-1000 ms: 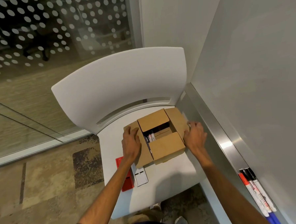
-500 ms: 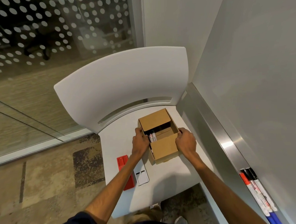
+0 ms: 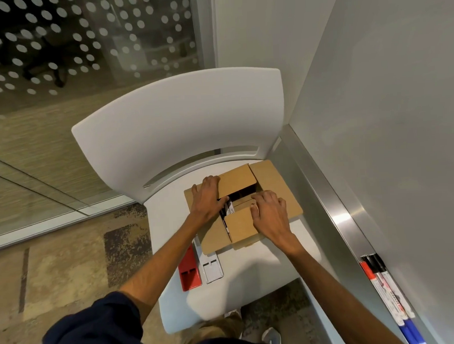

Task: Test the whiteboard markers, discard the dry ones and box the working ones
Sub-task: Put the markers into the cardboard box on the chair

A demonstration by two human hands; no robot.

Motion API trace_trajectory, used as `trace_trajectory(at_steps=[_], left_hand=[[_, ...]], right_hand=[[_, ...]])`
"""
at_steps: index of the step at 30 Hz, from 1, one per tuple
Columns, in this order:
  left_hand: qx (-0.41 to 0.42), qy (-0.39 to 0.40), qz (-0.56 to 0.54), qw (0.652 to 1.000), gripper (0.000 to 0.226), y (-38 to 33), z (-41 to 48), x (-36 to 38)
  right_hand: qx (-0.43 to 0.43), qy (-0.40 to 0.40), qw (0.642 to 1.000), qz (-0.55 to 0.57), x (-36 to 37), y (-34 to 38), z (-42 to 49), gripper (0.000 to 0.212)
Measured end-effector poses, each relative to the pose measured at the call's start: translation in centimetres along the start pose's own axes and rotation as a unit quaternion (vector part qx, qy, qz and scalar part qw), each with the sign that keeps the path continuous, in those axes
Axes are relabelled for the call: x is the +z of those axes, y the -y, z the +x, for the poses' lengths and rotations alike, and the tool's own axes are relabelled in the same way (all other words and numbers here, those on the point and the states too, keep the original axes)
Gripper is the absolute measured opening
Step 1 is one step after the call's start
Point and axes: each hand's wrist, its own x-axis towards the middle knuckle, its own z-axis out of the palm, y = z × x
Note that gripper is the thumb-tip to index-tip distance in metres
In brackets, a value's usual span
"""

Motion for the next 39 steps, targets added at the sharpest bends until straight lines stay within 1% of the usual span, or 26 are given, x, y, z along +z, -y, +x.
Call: trace_trajectory(at_steps=[3,6,10,14,16,18,20,22,23,26,28,31,35,37,39], left_hand=[[0.019,-0.005,-0.011,1.000,0.052,0.5,0.3,-0.6],[0.012,-0.023,-0.095,0.995,0.042,0.9,0.4,-1.7],[-0.038,-0.063,-0.223,0.972,0.038,1.1,1.8,-3.0],[-0.120,-0.128,-0.286,0.942,0.034,1.9,3.6,-2.7],[-0.162,-0.168,-0.306,0.923,0.026,1.8,4.0,-2.5],[-0.189,-0.205,-0.304,0.911,0.029,1.4,4.0,-2.3],[-0.179,-0.219,-0.273,0.920,0.031,0.9,3.9,-2.2],[-0.144,-0.208,-0.217,0.943,0.026,0.8,3.8,-1.6],[-0.128,-0.194,-0.182,0.956,0.026,0.7,3.7,-1.2],[-0.070,-0.145,-0.071,0.984,0.032,0.5,3.5,-0.2],[-0.036,-0.121,-0.042,0.991,0.035,0.5,3.3,0.4],[-0.032,-0.088,-0.069,0.993,0.034,0.2,2.9,0.9],[-0.040,-0.096,-0.103,0.989,0.028,-0.5,2.3,0.5],[-0.046,-0.086,-0.105,0.990,0.029,-0.7,2.3,0.2],[-0.051,-0.069,-0.111,0.990,0.029,-0.6,2.4,0.1]], right_hand=[[-0.010,0.026,1.000,-0.006,0.4,-0.1,-0.1,0.035],[-0.019,0.044,0.999,0.002,0.0,-0.3,-0.1,0.035],[-0.004,0.049,0.998,0.039,-1.7,-0.2,-0.5,0.035],[0.020,0.021,0.997,0.073,-4.2,0.0,-2.0,0.040],[0.032,0.041,0.997,0.054,-5.2,-0.1,-2.6,0.046],[0.037,0.091,0.994,0.053,-5.7,-0.6,-3.0,0.047],[0.021,0.143,0.988,0.063,-5.9,-1.1,-3.3,0.039],[0.006,0.192,0.980,0.059,-5.7,-1.3,-3.5,0.022],[0.004,0.215,0.975,0.050,-5.6,-1.2,-3.5,0.018],[0.017,0.257,0.966,0.033,-4.5,-1.3,-3.6,0.031],[0.006,0.263,0.964,0.042,-3.7,-1.5,-3.8,0.033],[-0.037,0.263,0.963,0.035,-2.6,-2.0,-4.5,0.034],[-0.077,0.218,0.972,0.038,-1.7,-2.7,-5.2,0.028],[-0.088,0.189,0.977,0.056,-1.4,-2.8,-5.1,0.024],[-0.096,0.178,0.976,0.076,-1.5,-2.6,-4.8,0.021]])
